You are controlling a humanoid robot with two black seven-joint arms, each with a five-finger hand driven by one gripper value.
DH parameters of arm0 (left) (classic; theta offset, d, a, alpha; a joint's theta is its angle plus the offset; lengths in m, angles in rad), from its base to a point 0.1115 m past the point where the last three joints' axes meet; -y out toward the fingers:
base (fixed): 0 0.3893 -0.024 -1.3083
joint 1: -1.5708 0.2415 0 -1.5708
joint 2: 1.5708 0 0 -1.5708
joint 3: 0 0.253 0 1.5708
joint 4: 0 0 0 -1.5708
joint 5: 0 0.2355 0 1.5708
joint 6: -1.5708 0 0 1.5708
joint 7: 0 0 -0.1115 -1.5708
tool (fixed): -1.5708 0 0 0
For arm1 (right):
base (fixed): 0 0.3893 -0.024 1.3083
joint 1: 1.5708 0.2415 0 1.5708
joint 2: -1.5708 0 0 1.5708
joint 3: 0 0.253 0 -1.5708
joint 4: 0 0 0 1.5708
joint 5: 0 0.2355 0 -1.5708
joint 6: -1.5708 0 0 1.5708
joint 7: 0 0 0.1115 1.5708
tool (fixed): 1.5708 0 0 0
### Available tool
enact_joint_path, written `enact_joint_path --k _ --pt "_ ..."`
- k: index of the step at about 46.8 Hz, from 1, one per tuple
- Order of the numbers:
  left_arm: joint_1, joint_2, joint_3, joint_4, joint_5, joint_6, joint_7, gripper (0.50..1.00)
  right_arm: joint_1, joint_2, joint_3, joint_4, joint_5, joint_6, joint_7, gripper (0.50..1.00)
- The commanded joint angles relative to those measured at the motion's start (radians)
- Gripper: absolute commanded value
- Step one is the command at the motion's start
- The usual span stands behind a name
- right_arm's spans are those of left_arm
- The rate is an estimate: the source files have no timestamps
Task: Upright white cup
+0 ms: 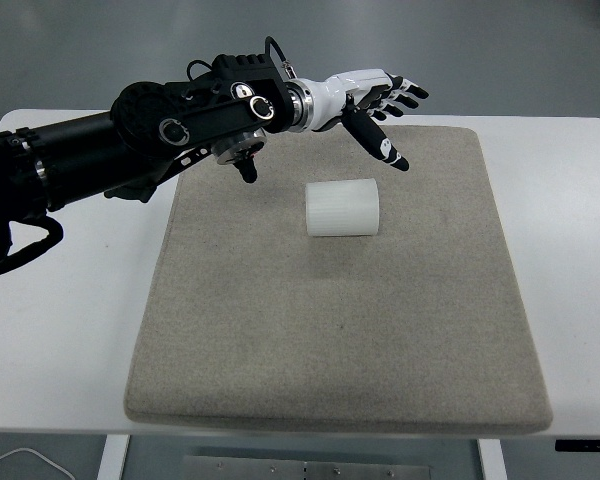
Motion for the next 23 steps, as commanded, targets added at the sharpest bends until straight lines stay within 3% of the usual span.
enact_joint_path --k 1,9,23 --pt "-0.006 -0.003 -0.001 0.000 0.027 -0.012 0.023 0.992 0.000 0.000 0.000 -0.001 0.001 0.000 0.000 0.930" --pt "-0.004 -0.041 0.027 0.002 0.037 -0.014 0.090 0.990 0.000 0.000 0.000 -0.001 0.001 0.000 0.000 0.930" --pt "-0.010 -0.067 0.073 0.025 0.104 0.003 0.121 0.988 0.000 0.000 0.000 0.001 0.000 0.000 0.000 0.930"
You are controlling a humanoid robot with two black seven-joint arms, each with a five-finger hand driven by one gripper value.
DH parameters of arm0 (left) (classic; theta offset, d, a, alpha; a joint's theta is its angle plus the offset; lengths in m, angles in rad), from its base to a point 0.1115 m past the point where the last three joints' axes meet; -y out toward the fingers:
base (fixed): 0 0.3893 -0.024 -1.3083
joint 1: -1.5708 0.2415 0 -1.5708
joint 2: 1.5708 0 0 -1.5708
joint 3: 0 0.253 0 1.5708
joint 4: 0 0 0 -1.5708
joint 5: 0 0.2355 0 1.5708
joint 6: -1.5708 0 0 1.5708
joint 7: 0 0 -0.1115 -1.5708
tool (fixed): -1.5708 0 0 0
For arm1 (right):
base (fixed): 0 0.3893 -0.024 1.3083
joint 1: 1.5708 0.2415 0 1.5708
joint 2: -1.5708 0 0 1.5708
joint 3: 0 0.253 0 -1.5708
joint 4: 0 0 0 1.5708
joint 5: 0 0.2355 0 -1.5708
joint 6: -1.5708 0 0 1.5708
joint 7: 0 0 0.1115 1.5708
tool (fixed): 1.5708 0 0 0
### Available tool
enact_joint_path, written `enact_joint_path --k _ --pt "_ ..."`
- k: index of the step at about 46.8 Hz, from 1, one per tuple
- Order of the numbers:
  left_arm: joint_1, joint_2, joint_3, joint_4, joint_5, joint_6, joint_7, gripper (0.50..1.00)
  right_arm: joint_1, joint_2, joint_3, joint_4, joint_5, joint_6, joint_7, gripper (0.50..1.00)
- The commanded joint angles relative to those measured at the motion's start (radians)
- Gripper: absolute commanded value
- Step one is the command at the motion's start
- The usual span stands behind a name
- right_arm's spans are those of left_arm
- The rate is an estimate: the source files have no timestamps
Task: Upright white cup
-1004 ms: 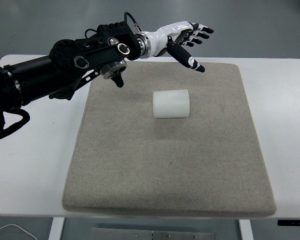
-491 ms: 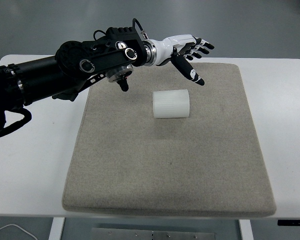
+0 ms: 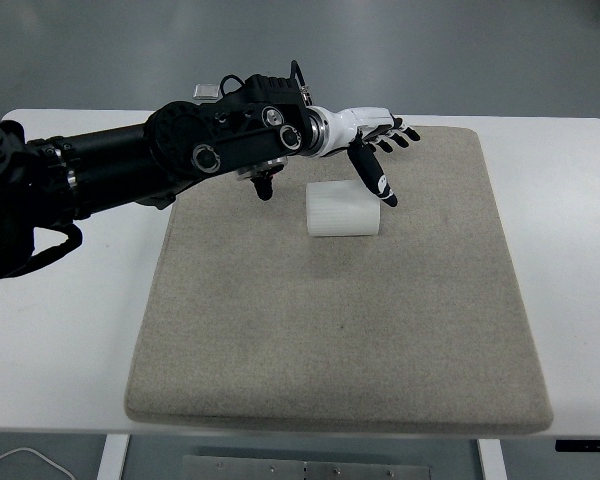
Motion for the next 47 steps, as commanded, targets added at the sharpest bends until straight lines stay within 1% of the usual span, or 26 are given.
enact_joint_path --k 1,5,9,18,30,47 --pt "0.000 0.000 0.001 -0.001 0.031 0.000 0.004 0.988 0.000 0.000 0.000 -0.001 -0.002 0.000 0.000 0.930" --pt "0.001 0.000 0.004 -0.009 0.047 0.002 0.007 0.988 0.000 0.000 0.000 0.001 0.000 0.000 0.000 0.930" --pt "0.000 0.000 0.040 -0.014 0.051 0.000 0.014 0.988 0.000 0.000 0.000 -0.001 0.000 0.000 0.000 0.930" --pt "0.000 0.018 0.067 -0.067 0.051 0.000 0.017 0.990 0.000 0.000 0.000 -0.001 0.000 0.000 0.000 0.930" --pt "0.004 0.050 0.090 -0.089 0.061 0.000 0.014 0.990 0.000 0.000 0.000 -0.001 0.000 0.000 0.000 0.930" --pt "0.021 0.050 0.108 -0.089 0.099 0.003 0.009 0.990 0.000 0.000 0.000 0.001 -0.002 0.000 0.000 0.930"
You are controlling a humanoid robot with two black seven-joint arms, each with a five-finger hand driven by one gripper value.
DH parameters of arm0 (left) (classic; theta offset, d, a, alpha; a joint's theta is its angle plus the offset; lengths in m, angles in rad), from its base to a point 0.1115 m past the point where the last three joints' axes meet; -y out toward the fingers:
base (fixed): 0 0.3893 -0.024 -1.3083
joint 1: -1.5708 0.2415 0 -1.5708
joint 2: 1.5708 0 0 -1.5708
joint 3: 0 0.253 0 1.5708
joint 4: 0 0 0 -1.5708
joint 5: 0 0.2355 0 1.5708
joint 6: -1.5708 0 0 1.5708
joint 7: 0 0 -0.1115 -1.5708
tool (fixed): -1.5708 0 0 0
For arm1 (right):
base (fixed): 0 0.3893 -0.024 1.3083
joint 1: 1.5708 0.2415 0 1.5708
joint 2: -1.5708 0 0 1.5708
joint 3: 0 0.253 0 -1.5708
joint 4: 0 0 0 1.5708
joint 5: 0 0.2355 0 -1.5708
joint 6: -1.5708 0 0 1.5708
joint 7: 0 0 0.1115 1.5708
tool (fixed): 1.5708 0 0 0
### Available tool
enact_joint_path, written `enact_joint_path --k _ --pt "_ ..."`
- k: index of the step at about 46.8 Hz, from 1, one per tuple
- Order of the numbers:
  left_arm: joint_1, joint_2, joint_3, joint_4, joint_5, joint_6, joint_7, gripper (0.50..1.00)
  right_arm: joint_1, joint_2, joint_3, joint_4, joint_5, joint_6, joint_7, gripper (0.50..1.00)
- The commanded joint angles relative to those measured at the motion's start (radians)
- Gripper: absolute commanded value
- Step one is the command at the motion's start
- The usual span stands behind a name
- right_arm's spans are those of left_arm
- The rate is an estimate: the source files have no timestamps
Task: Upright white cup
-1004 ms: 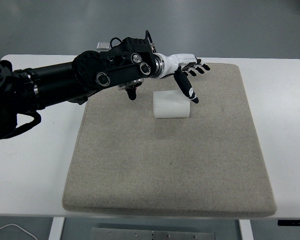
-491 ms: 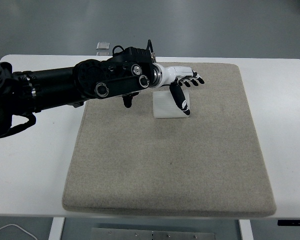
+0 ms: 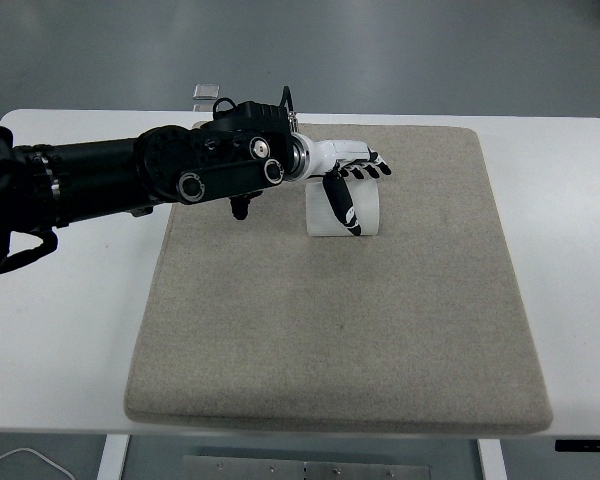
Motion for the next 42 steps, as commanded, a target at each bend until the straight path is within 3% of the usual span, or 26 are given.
enact_joint_path --k 1,20,36,39,42 --pt "0.006 -0.001 0.000 0.000 0.007 0.000 0.000 0.990 -0.001 0.000 0.000 0.000 0.000 0.000 0.000 0.930" --pt "0.029 -0.005 0.014 0.002 0.028 0.003 -0.002 0.971 -0.001 0.000 0.000 0.000 -0.001 0.000 0.000 0.930" --pt "0.032 -0.005 0.011 0.006 0.080 0.008 -0.003 0.729 -0.001 0.000 0.000 0.000 0.000 0.000 0.000 0.930" --pt "0.032 -0.004 0.008 0.005 0.084 0.009 -0.005 0.624 -0.001 0.000 0.000 0.000 0.000 0.000 0.000 0.930" --pt "0.032 -0.004 0.005 0.003 0.084 0.009 -0.006 0.557 -0.001 0.000 0.000 0.001 0.000 0.000 0.000 0.930"
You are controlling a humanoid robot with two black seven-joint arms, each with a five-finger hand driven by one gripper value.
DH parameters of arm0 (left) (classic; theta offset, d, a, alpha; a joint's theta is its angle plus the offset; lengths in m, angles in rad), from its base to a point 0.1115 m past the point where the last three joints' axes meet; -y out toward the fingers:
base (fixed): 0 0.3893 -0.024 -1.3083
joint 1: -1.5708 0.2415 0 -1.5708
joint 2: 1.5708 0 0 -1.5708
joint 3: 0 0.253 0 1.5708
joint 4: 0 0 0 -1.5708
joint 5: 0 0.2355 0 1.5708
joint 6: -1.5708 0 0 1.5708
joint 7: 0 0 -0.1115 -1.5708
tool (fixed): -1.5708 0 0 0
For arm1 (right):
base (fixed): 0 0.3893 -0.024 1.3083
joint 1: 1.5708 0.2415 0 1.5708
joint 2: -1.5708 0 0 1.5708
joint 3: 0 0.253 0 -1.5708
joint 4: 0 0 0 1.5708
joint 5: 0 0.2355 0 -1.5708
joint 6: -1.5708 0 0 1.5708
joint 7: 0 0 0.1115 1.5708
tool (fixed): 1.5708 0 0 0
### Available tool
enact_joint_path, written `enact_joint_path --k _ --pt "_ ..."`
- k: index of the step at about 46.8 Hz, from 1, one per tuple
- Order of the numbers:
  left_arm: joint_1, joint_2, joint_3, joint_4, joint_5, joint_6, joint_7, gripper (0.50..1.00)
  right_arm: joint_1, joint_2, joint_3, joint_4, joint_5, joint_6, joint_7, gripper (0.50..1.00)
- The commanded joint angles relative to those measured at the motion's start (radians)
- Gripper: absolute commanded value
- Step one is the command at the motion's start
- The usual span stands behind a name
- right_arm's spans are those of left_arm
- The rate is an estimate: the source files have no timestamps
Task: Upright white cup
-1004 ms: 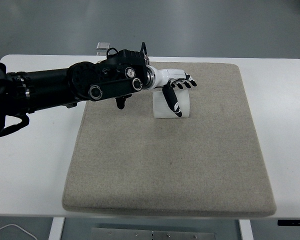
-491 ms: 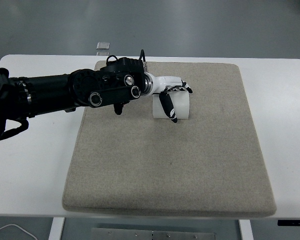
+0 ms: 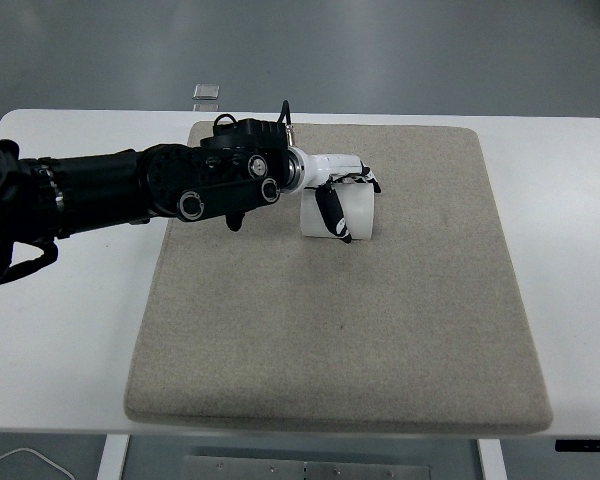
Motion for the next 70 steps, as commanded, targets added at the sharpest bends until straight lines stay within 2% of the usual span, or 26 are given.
enact_joint_path --k 1,3,12,17,34,53,65,70 --pt "0.000 0.002 -0.004 -0.002 0.000 0.000 -0.002 0.538 0.000 0.000 0.000 0.000 0.000 0.000 0.000 0.930" --pt "0.000 0.002 -0.004 0.000 0.002 0.000 -0.003 0.500 0.000 0.000 0.000 0.000 0.000 0.000 0.000 0.930" --pt "-0.002 0.008 -0.025 0.006 -0.003 -0.001 -0.010 0.500 0.000 0.000 0.000 0.000 0.000 0.000 0.000 0.930" --pt "0.001 0.028 -0.091 0.023 -0.004 -0.009 -0.023 0.500 0.000 0.000 0.000 0.000 -0.001 0.000 0.000 0.930" --pt "0.112 0.160 -0.359 0.032 -0.018 -0.089 -0.131 0.500 0.000 0.000 0.000 0.000 0.000 0.000 0.000 0.930" --pt "0.256 0.314 -0.600 0.030 -0.018 -0.222 -0.371 0.500 0.000 0.000 0.000 0.001 -0.001 0.000 0.000 0.930" --pt "0.382 0.348 -0.760 0.032 -0.018 -0.271 -0.508 0.500 0.000 0.000 0.000 0.001 0.000 0.000 0.000 0.930" --pt "0.426 0.348 -0.809 0.040 -0.020 -0.288 -0.548 0.500 0.000 0.000 0.000 0.000 0.000 0.000 0.000 0.930"
